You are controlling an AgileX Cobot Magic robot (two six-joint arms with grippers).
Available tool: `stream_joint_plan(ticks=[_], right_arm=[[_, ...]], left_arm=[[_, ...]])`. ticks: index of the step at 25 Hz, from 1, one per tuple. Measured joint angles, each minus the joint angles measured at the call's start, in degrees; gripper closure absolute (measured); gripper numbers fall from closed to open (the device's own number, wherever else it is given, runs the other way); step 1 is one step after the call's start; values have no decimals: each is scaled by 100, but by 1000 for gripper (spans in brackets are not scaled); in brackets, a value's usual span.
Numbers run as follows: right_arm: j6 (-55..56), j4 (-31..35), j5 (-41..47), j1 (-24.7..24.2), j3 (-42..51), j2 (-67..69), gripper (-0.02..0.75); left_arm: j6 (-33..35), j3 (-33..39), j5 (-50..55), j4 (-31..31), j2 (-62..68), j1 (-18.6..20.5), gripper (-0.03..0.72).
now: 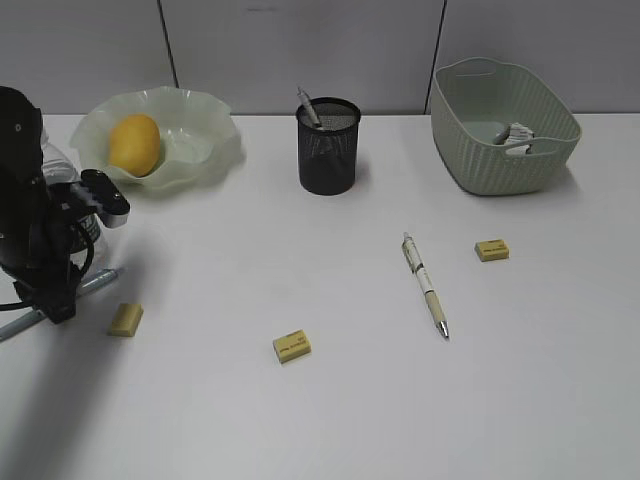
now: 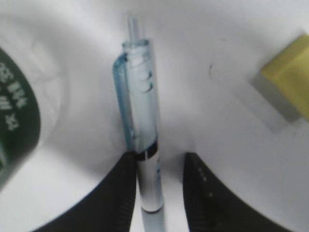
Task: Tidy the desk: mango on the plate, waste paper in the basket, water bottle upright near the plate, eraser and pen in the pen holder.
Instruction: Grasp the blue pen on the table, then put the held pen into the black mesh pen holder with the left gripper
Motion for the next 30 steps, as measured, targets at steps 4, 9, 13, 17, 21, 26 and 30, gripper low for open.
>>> stream_joint_plan(ticks=[4, 9, 13, 17, 21, 26, 30], right_arm=[[0, 0, 0, 0, 0, 0, 216], [0, 0, 0, 0, 0, 0, 216], [2, 0, 0, 0, 0, 0, 216], [2, 0, 0, 0, 0, 0, 216], [2, 0, 0, 0, 0, 0, 216], [2, 0, 0, 0, 0, 0, 216], [7, 0, 0, 0, 0, 0, 216]], left_arm=[[0, -1, 27, -61, 0, 0, 559], [0, -13, 78, -77, 0, -34, 588], [-19, -13, 210, -114, 0, -200, 588], [-119, 1, 410, -267, -43, -407, 588], [-185, 40, 591, -493, -443, -535, 588], [-196, 41, 616, -526, -1298, -542, 588], [-196, 46, -47, -895, -1851, -542, 588]])
